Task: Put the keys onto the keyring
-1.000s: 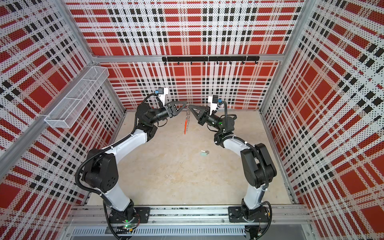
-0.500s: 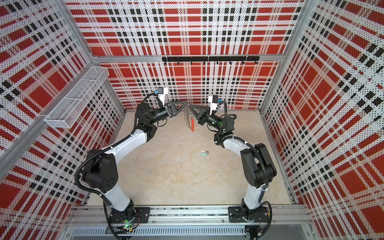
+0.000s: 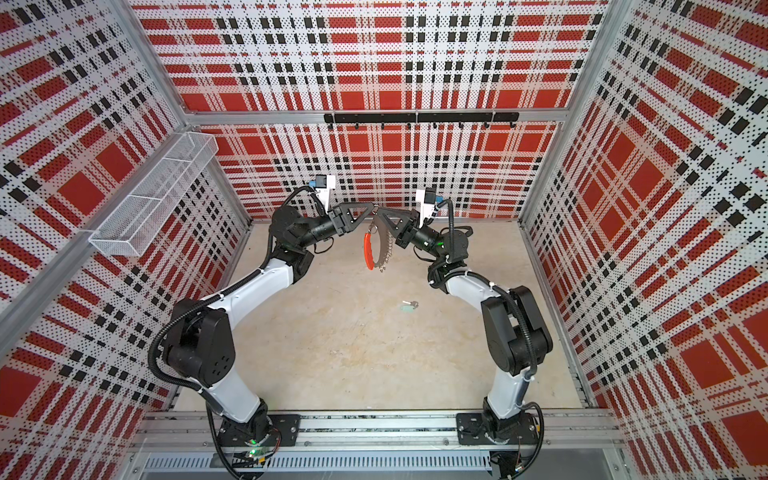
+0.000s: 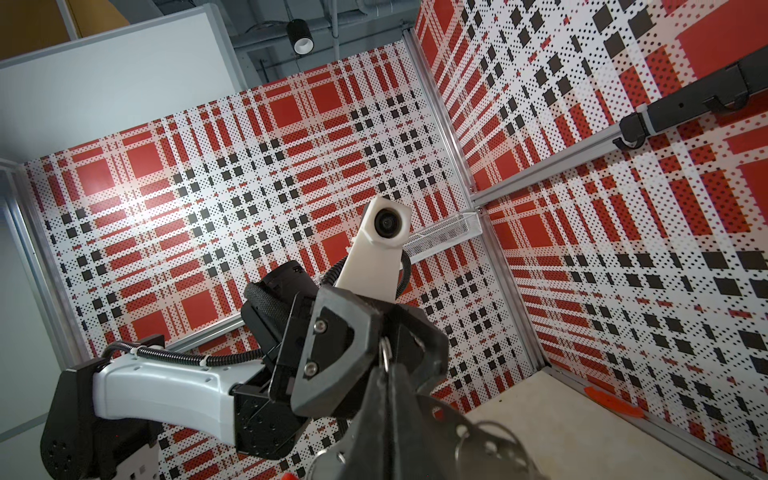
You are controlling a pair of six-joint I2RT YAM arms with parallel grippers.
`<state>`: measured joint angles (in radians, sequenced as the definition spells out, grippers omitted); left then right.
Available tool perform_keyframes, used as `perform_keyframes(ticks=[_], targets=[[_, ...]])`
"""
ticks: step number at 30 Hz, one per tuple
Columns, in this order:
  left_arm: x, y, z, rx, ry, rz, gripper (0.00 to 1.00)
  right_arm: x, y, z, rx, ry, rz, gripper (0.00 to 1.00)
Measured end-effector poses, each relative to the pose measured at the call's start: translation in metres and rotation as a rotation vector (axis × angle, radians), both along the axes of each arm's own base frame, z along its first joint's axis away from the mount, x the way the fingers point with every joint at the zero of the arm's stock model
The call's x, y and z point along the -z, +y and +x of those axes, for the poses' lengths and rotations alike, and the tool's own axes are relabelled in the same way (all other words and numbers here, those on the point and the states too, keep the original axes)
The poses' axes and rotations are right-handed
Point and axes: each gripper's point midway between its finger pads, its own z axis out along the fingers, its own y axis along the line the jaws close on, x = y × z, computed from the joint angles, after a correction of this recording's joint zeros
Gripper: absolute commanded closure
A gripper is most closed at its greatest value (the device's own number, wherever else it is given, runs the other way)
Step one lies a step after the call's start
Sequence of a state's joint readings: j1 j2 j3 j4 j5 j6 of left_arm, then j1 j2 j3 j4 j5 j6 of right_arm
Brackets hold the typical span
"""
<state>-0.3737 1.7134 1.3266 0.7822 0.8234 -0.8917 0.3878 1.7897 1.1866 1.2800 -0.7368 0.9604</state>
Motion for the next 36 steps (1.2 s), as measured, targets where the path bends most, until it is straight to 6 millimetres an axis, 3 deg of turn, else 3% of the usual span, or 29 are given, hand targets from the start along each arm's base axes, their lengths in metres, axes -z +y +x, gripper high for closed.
perform_keyframes(ticks=[4, 9, 13, 18, 19, 21, 25, 28, 36], targets=[[0.0, -0.002, -0.002, 0.007, -0.002, 0.002, 0.78, 0.001, 0.0, 0.0, -0.001, 0.003, -0.002, 1.0], [0.0, -0.003, -0.004, 0.015, -0.006, 0.003, 0.82, 0.002, 0.001, 0.0, -0.003, 0.006, -0.006, 1.0], [0.0, -0.004, -0.005, 0.019, -0.011, 0.004, 0.99, 0.002, 0.001, 0.001, -0.006, 0.015, -0.007, 1.0], [-0.003, -0.004, -0.005, 0.01, -0.039, 0.004, 1.0, -0.001, 0.002, 0.001, -0.017, 0.022, -0.003, 1.0], [-0.003, -0.004, -0.005, 0.008, -0.041, 0.003, 1.0, -0.001, 0.002, 0.001, -0.017, 0.023, -0.002, 0.93], [-0.001, -0.004, -0.004, 0.005, -0.035, 0.003, 1.0, 0.0, 0.002, 0.002, -0.016, 0.032, -0.002, 0.7], [0.006, -0.003, -0.002, -0.002, 0.004, -0.004, 1.0, 0.003, -0.004, 0.004, 0.02, 0.033, 0.003, 0.6], [0.006, -0.001, -0.002, 0.001, 0.028, -0.026, 1.0, 0.011, -0.012, 0.003, 0.055, 0.052, 0.001, 0.6], [-0.012, 0.004, -0.009, 0.012, 0.006, -0.108, 1.0, 0.02, -0.031, 0.009, 0.124, 0.082, 0.0, 0.74]])
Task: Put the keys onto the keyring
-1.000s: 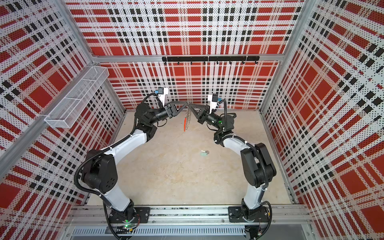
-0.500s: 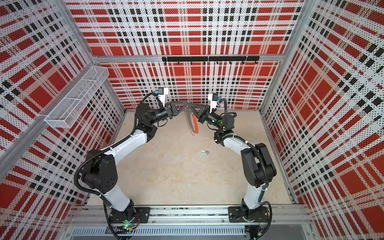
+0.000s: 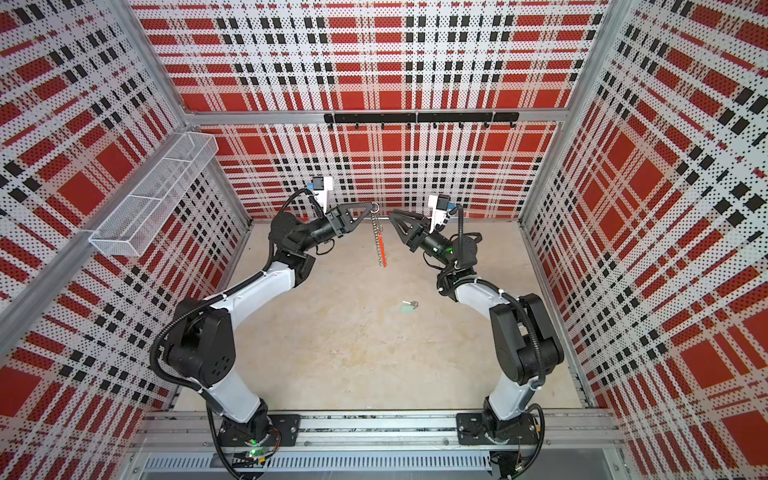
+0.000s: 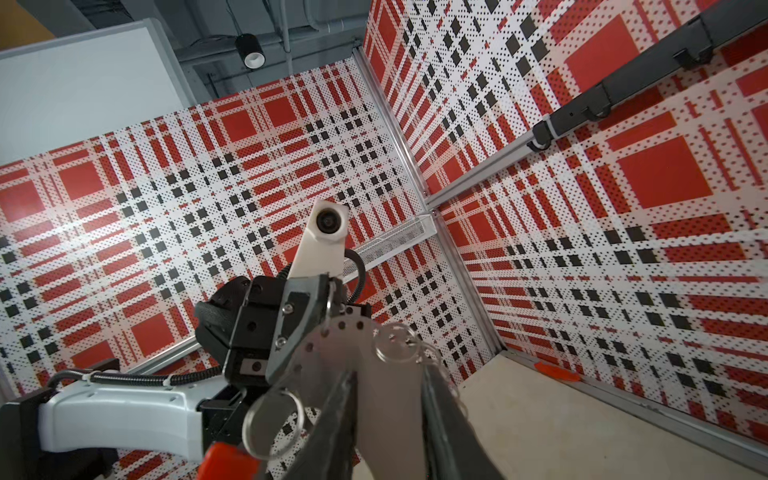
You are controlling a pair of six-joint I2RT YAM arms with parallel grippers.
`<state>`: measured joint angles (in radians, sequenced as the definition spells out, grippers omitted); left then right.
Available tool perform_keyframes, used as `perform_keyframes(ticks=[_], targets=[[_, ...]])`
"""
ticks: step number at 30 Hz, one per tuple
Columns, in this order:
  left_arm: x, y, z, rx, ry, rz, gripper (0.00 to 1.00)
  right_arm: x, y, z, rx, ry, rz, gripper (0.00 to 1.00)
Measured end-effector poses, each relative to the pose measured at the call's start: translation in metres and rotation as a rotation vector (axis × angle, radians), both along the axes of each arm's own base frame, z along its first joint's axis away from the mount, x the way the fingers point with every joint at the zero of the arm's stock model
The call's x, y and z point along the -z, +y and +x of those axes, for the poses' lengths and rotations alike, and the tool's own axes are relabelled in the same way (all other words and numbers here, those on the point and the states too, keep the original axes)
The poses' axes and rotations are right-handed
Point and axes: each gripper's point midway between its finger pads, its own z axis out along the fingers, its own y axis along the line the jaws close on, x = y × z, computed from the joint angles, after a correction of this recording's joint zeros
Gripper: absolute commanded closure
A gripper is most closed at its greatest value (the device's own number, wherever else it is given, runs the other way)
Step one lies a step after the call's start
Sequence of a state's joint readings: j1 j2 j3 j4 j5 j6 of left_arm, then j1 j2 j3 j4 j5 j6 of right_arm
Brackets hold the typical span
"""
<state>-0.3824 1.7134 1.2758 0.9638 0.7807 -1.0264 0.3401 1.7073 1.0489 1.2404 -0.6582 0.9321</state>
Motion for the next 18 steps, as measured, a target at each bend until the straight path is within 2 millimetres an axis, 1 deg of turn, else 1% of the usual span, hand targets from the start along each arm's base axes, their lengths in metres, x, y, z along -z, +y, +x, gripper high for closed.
perform_keyframes(ticks=[3, 6, 12, 18], targets=[[-0.002, 0.002, -0.002, 0.002, -0.001, -0.022, 1.0, -0.001, 0.002, -0.002, -0.01, 0.002, 0.004, 0.76], [-0.004, 0.004, -0.001, -0.006, 0.002, -0.041, 1.0, -0.003, 0.01, -0.008, -0.035, -0.002, 0.006, 0.77], [-0.002, 0.011, 0.0, -0.035, 0.014, -0.096, 1.0, -0.016, 0.037, -0.017, -0.111, -0.035, 0.024, 0.79], [0.003, 0.02, 0.001, -0.065, 0.033, -0.187, 1.0, -0.014, 0.058, -0.014, -0.16, -0.025, 0.036, 0.84]])
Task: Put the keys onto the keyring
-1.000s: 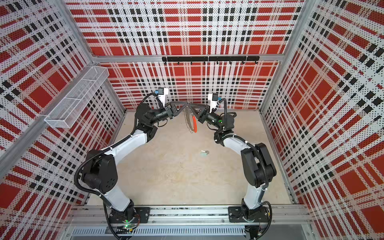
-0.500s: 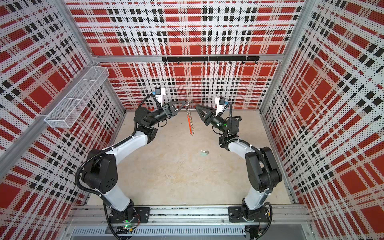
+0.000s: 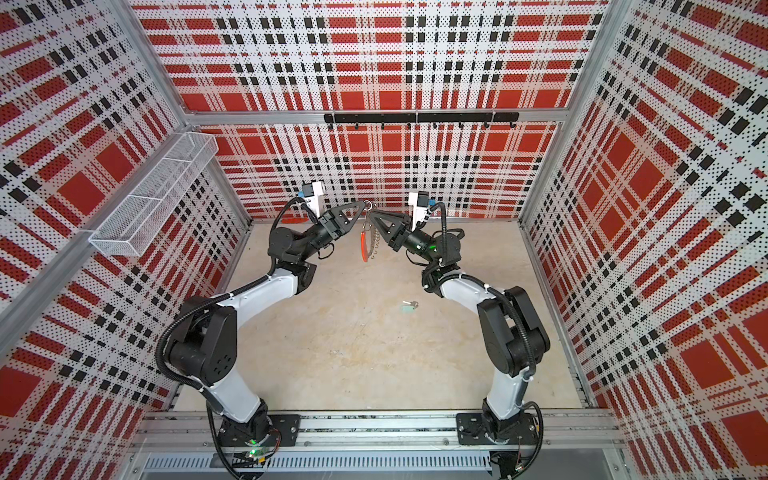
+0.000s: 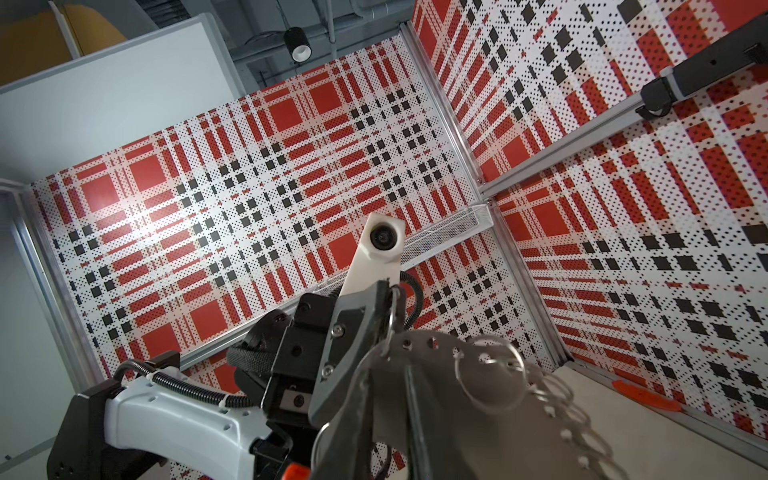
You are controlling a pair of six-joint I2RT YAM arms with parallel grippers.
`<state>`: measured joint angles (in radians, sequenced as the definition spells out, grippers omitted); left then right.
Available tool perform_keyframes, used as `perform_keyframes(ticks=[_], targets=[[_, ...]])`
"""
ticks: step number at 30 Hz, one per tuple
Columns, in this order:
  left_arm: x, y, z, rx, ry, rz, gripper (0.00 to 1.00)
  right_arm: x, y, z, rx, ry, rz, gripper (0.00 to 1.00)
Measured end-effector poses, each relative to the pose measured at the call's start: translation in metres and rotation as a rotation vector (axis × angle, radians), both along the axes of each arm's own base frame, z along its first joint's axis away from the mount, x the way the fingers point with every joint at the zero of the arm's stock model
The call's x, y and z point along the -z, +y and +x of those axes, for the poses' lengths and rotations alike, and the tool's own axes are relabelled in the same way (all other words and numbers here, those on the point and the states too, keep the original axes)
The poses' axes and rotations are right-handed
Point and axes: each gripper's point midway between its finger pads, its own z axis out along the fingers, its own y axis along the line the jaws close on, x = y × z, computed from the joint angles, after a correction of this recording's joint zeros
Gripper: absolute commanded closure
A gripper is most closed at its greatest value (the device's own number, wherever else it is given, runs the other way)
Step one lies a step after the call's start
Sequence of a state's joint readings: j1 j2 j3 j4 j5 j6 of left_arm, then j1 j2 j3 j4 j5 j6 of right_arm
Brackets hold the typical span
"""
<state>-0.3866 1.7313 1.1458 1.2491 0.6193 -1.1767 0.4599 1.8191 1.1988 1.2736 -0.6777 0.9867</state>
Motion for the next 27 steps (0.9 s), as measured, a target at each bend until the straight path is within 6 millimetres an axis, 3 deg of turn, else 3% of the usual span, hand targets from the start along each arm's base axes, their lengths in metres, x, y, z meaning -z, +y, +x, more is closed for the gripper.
perform_keyframes(ticks=[8, 15, 19, 27], targets=[[-0.003, 0.008, -0.003, -0.076, -0.001, -0.118, 1.0, -0.001, 0.006, 0.0, -0.013, 0.001, 0.006, 0.82], [0.003, 0.023, 0.002, -0.152, 0.035, -0.215, 1.0, 0.0, -0.008, 0.014, 0.042, 0.007, -0.012, 0.73], [-0.002, 0.027, 0.001, -0.163, 0.029, -0.255, 1.0, -0.015, -0.013, 0.02, 0.057, -0.012, -0.008, 0.73], [0.001, 0.027, 0.002, -0.154, 0.045, -0.28, 1.0, -0.04, -0.003, 0.009, 0.024, -0.068, 0.01, 0.71]])
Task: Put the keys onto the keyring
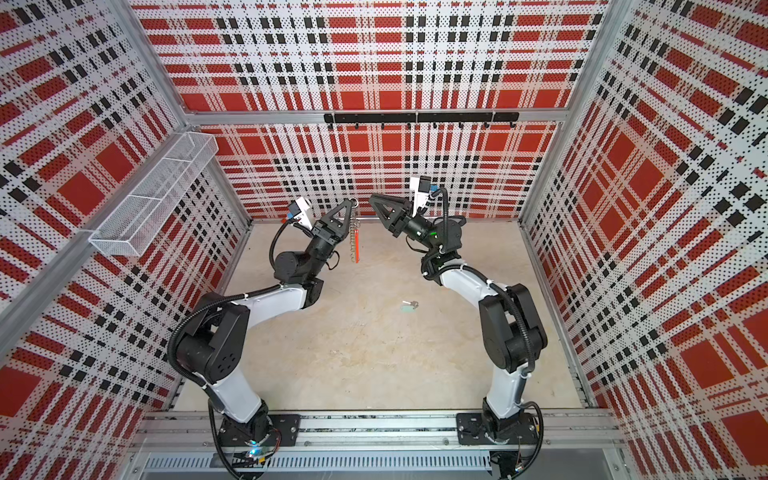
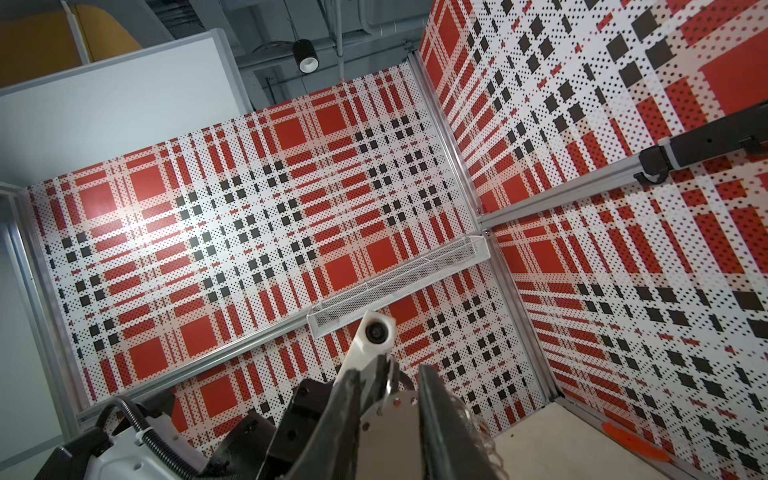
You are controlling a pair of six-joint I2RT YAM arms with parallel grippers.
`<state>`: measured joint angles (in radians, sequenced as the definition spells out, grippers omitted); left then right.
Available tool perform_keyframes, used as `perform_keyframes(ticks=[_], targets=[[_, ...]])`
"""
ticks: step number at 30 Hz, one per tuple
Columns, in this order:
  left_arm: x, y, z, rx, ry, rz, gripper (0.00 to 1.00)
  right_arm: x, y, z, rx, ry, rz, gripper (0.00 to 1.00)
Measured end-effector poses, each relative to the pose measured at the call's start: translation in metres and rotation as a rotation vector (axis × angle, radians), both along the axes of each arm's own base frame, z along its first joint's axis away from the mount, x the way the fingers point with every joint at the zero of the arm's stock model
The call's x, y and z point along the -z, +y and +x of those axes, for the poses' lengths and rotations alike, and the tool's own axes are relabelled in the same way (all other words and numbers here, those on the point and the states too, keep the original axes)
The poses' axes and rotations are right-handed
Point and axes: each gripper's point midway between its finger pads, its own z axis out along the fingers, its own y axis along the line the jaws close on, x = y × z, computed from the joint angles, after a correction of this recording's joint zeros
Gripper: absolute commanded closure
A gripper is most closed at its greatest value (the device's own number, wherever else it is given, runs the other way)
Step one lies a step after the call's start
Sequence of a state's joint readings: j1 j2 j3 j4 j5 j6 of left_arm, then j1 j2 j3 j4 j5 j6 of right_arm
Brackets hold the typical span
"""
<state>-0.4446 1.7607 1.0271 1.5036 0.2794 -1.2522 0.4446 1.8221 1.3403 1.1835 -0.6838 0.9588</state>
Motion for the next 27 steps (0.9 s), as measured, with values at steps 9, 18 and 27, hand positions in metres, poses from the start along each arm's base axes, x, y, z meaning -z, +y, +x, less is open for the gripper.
perform_keyframes(ticks=[9, 18, 27], targets=[[-0.001, 0.001, -0.001, 0.007, -0.001, -0.01, 1.0, 0.008, 0.016, -0.001, -0.036, 0.023, -0.021, 0.64], [-0.002, -0.001, -0.002, 0.018, 0.004, -0.018, 1.0, 0.011, 0.021, 0.002, -0.046, 0.034, -0.022, 0.65], [-0.002, -0.002, -0.003, 0.021, 0.002, -0.02, 1.0, 0.016, 0.028, 0.005, -0.069, 0.058, -0.016, 0.7]])
